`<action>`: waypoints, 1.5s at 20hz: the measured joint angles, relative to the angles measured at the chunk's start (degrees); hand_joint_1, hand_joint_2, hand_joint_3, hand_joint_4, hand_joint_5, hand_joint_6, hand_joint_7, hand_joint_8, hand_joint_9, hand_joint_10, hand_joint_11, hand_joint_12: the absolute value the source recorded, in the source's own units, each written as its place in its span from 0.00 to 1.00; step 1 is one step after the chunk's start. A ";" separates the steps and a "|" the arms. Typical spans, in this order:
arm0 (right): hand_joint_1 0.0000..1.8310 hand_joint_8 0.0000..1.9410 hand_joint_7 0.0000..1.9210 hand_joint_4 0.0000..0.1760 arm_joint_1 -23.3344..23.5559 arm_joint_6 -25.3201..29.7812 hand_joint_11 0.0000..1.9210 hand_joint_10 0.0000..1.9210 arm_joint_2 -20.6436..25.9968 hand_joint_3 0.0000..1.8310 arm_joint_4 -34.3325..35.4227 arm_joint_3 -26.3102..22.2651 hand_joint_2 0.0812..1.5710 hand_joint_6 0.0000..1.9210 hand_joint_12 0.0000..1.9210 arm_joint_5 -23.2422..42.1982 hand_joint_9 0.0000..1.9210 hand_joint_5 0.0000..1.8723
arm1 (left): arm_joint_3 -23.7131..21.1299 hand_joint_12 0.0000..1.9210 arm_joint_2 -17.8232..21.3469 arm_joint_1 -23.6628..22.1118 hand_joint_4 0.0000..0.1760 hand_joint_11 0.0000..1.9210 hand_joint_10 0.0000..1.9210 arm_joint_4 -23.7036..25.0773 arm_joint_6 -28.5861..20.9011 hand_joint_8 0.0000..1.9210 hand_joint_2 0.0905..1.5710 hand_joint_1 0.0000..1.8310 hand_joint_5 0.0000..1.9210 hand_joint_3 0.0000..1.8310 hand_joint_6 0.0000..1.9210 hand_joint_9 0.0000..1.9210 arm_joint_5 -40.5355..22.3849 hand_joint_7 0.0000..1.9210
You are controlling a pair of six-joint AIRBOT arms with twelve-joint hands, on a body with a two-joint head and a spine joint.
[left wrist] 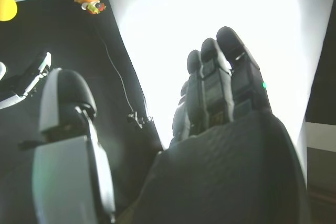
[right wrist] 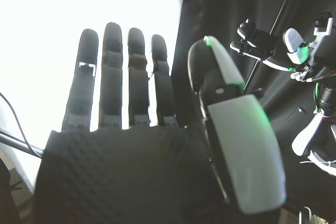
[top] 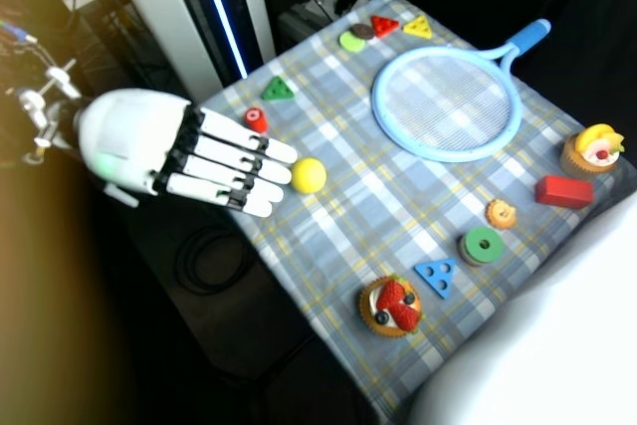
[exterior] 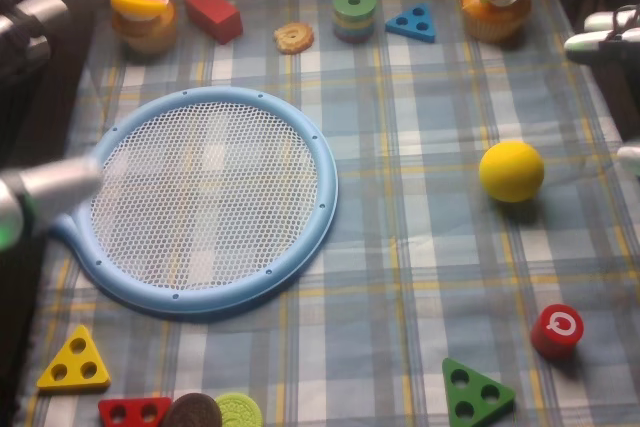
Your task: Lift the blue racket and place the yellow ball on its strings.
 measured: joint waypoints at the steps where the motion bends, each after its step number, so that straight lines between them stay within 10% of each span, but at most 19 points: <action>1: 0.40 0.00 0.18 0.31 0.00 0.02 0.09 0.01 0.00 0.01 -0.13 0.00 0.73 0.00 0.32 0.15 0.19 0.24 | 0.22 0.36 0.00 0.00 1.00 0.01 0.01 -0.22 0.02 0.00 0.76 0.21 0.14 0.00 0.00 0.15 0.11 0.15; 5: 0.40 0.00 0.18 0.29 0.00 0.46 0.08 0.00 0.00 0.00 -0.39 0.00 0.73 0.00 0.32 0.07 0.19 0.24 | 0.35 0.35 0.39 0.55 1.00 0.00 0.00 -6.47 5.73 0.00 0.68 0.40 0.16 0.00 0.00 0.15 4.11 0.15; 12: 0.40 0.00 0.18 0.29 0.55 1.11 0.07 0.00 0.00 0.00 -1.81 0.00 0.74 0.00 0.31 -0.02 0.18 0.23 | 2.25 0.30 0.70 0.83 1.00 0.00 0.00 -15.87 17.42 0.00 0.61 0.45 0.08 0.00 0.00 0.11 10.86 0.10; 21: 0.42 0.00 0.19 0.29 0.68 1.22 0.09 0.01 0.00 0.00 -1.88 0.13 0.73 0.00 0.30 -0.02 0.19 0.24 | 9.20 0.51 -3.82 0.68 0.96 0.00 0.01 -25.46 25.29 0.01 0.57 0.51 0.07 0.00 0.01 0.17 20.63 0.16; 23: 0.44 0.01 0.21 0.28 0.68 1.25 0.09 0.01 -0.09 0.00 -2.03 0.13 0.74 0.00 0.31 0.13 0.21 0.26 | 10.75 0.42 -5.07 0.63 0.86 0.00 0.00 -27.30 25.29 0.00 0.59 0.51 0.08 0.00 0.00 0.14 22.36 0.15; 30: 0.45 0.00 0.24 0.24 0.68 1.27 0.11 0.00 -1.03 0.00 -2.21 0.61 0.75 0.00 0.30 0.07 0.23 0.29 | 16.02 0.21 -8.44 -3.65 1.00 0.00 0.00 -30.40 31.12 0.00 0.57 0.52 0.07 0.00 0.01 0.15 27.96 0.16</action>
